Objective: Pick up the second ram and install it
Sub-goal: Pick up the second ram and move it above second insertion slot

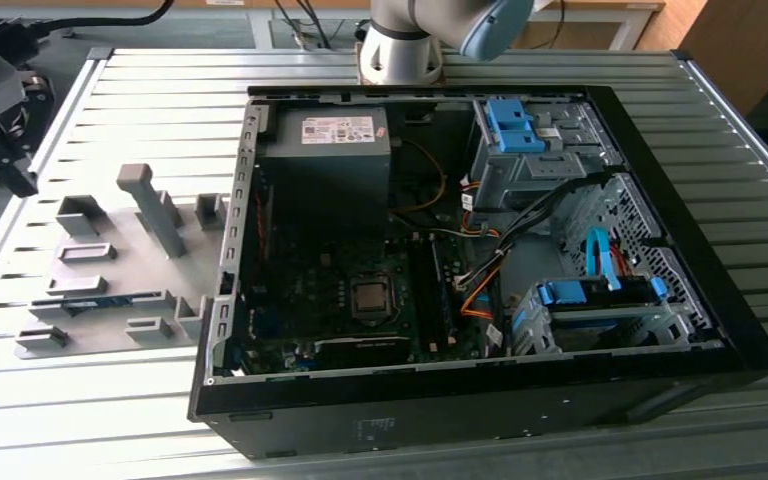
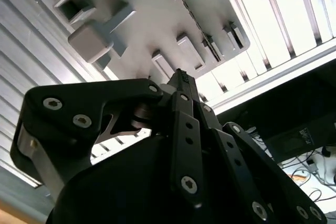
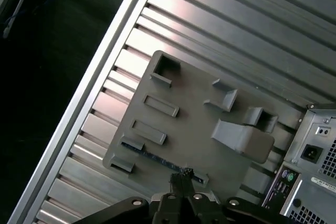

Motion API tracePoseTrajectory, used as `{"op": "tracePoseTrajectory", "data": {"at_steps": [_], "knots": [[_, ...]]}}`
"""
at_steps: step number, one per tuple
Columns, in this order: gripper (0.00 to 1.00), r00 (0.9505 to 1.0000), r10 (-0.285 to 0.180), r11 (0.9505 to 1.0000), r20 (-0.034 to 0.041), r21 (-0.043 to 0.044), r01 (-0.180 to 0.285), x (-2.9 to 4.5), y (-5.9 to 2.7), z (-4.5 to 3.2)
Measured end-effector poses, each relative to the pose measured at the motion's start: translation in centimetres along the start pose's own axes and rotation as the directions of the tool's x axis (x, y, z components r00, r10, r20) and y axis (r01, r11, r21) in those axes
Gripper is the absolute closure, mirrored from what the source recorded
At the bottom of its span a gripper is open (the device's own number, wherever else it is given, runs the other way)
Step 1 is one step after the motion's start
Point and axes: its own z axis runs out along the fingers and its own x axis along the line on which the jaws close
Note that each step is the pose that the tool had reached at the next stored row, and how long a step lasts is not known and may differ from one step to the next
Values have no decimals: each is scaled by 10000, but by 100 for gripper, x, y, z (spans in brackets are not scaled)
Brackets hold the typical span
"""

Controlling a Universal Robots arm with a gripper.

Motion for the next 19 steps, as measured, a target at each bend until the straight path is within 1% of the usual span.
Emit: {"op": "tracePoseTrajectory", "data": {"at_steps": [2, 5, 7, 12, 13, 15, 16, 19], "knots": [[90, 9993, -374, 9993, -16, -6, 374, 0, 0, 2], [90, 9958, -913, 9958, -39, -14, 913, 0, 0, 6], [90, 9919, -1270, 9919, -55, -20, 1270, 0, 0, 9], [90, 9790, -2037, 9790, -108, -34, 2036, 0, -1, 20], [90, 9756, -2190, 9757, -115, -38, 2190, 0, -1, 23], [90, 9672, -2536, 9673, -130, -47, 2536, 0, -1, 29], [90, 9625, -2711, 9625, -136, -51, 2711, 1, -1, 33], [90, 9461, -3236, 9462, -156, -65, 3235, 1, -2, 42]]}}
